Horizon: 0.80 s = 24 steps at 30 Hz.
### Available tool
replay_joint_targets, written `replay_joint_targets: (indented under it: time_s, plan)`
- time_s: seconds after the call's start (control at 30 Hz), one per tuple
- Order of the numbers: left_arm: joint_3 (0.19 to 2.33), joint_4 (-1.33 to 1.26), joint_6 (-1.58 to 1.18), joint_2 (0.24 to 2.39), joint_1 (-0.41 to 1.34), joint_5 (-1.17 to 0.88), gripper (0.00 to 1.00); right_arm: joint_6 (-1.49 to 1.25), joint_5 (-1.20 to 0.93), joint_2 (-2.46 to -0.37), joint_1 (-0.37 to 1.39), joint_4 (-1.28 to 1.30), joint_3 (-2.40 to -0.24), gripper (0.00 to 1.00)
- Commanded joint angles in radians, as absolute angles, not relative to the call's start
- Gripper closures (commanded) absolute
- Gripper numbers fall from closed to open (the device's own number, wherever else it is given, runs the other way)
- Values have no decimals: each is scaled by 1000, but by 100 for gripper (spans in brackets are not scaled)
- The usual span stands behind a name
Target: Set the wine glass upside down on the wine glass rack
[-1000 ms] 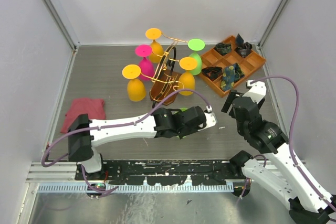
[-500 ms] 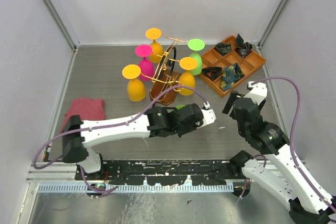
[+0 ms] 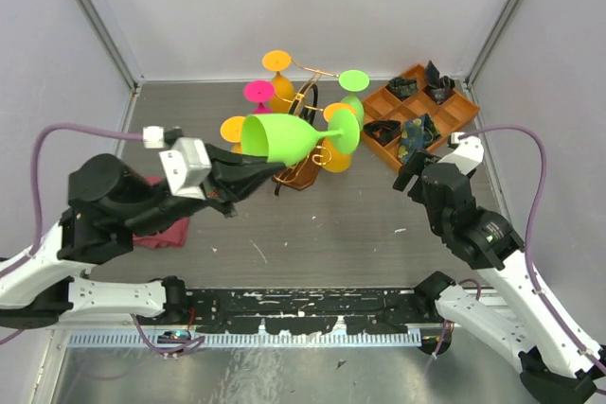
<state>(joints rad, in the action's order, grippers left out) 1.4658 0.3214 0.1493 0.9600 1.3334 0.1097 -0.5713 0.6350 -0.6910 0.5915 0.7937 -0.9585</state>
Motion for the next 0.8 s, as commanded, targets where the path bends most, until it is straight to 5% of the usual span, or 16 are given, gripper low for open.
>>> replay_joint_targets:
  time_s: [0.0,0.37,0.77]
  plan:
    - [1399,202,307,960,1338,184,100,-606,634,-762,589,717,-1055,21]
    - [1014,-654,726,1046,1291,430,100,-640,138,-888,589,251,-1131,21]
    - [889,-956,589,1072,1177,362,100,-799,-28,-885,589,-51,-1114,20]
